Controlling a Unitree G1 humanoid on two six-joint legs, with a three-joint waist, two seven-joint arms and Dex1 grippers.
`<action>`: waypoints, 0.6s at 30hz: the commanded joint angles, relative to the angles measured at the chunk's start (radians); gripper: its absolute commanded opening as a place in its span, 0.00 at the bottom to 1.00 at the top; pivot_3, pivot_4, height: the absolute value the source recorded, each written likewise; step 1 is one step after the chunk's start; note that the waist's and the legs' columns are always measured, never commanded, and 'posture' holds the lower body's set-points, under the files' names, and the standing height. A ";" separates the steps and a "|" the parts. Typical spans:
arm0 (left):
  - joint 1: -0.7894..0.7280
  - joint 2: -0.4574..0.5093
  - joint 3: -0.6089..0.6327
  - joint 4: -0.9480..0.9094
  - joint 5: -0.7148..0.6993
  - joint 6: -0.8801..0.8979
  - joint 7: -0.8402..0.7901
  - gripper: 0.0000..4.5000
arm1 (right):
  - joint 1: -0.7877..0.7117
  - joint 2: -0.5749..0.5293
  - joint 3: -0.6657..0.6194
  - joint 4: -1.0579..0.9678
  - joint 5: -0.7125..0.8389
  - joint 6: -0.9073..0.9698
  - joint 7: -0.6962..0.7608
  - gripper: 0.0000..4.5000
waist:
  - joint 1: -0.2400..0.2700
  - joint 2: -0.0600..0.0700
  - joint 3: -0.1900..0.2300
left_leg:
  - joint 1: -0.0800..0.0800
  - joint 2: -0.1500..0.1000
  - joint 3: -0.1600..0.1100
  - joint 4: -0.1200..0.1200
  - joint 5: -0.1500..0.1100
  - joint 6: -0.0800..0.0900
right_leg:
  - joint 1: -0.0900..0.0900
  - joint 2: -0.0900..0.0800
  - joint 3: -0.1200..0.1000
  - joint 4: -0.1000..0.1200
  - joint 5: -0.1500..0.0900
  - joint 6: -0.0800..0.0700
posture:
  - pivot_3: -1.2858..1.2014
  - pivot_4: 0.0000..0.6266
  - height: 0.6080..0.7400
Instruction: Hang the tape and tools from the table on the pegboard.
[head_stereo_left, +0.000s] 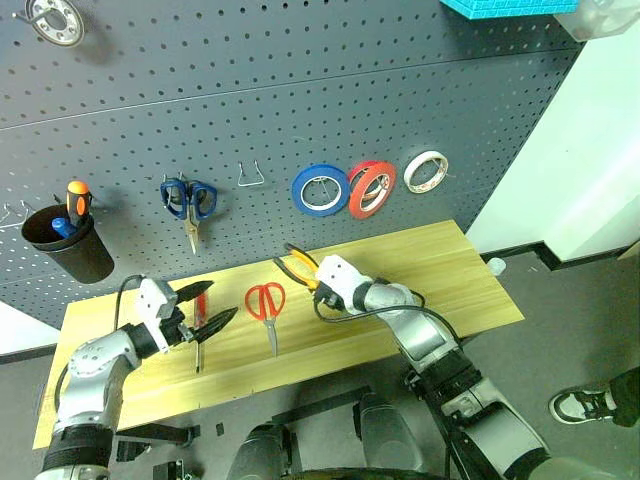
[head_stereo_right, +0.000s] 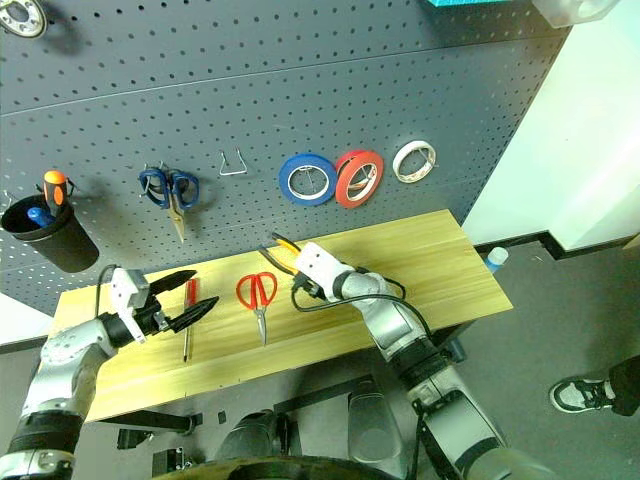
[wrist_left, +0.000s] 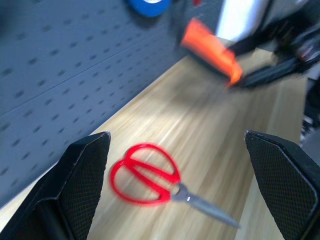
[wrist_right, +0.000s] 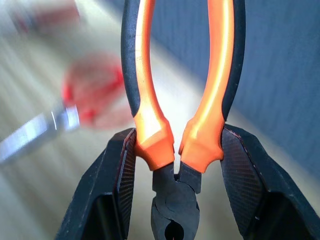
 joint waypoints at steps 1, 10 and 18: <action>0.025 0.014 0.078 -0.035 -0.043 -0.032 0.011 1.00 | -0.038 0.034 -0.036 -0.114 0.074 -0.105 0.026 0.46 | 0.002 0.000 0.000 | 0.000 0.000 0.000 0.000 0.000 0.000 | 0.000 0.000 0.000 0.000 0.000 0.000 | 0.45 0.13 1.00; -0.055 -0.086 0.130 -0.053 -0.056 -0.161 0.123 1.00 | -0.243 0.207 -0.131 -0.157 0.132 -0.139 -0.115 0.46 | 0.017 -0.001 0.000 | 0.000 0.000 -0.001 0.001 0.000 0.000 | 0.000 0.000 0.000 0.000 0.003 -0.006 | 0.46 0.12 1.00; -0.139 -0.139 0.090 -0.010 0.017 -0.236 0.211 1.00 | -0.448 0.333 -0.191 0.138 0.113 -0.277 -0.297 0.46 | 0.024 -0.001 0.000 | 0.000 0.000 0.000 -0.001 0.000 0.000 | -0.001 0.001 0.000 0.000 0.004 -0.007 | 0.45 0.11 1.00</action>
